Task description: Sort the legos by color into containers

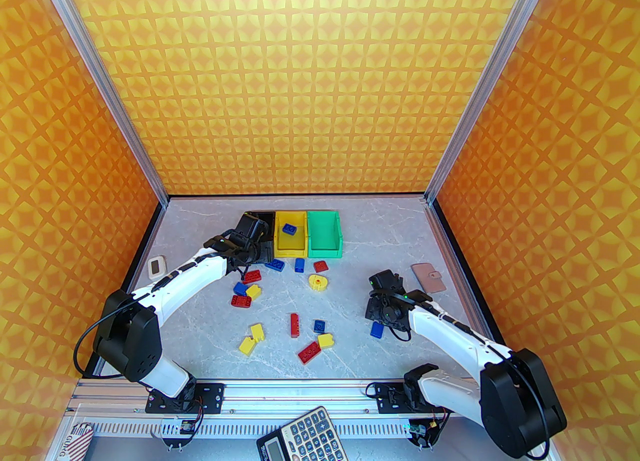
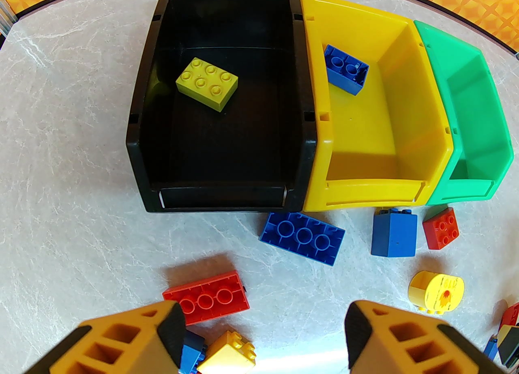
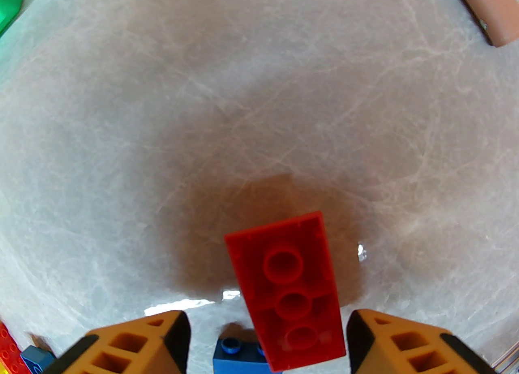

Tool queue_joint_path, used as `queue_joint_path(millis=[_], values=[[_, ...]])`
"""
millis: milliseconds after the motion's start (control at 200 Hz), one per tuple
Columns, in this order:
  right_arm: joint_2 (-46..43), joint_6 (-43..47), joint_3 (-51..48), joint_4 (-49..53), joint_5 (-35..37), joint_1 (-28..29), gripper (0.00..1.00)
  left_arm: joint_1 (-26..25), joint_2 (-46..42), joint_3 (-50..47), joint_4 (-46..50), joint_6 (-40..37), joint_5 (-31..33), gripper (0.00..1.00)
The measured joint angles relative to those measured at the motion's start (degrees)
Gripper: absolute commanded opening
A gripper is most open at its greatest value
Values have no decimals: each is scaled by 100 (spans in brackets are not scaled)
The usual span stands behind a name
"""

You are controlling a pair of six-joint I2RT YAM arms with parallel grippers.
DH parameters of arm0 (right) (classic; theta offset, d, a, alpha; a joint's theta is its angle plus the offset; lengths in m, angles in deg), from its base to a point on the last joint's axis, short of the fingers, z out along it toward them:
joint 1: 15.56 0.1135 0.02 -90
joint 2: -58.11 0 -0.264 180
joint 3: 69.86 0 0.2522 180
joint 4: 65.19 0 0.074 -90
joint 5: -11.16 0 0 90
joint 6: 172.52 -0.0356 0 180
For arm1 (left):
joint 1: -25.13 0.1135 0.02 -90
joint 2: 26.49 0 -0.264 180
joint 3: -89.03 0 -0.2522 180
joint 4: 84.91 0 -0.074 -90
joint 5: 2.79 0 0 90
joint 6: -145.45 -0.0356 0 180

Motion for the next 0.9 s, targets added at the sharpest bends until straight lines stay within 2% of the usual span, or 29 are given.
queue_joint_path(millis=[490, 670, 900], values=[[487, 516, 127, -334, -522, -33, 25, 0, -81, -129, -42, 2, 0, 69], [507, 745, 557, -367, -629, -33, 22, 0, -173, -144, -42, 4, 0, 69], [890, 1064, 1891, -557, -739, -31, 21, 0, -199, -175, -37, 70, 0, 68]])
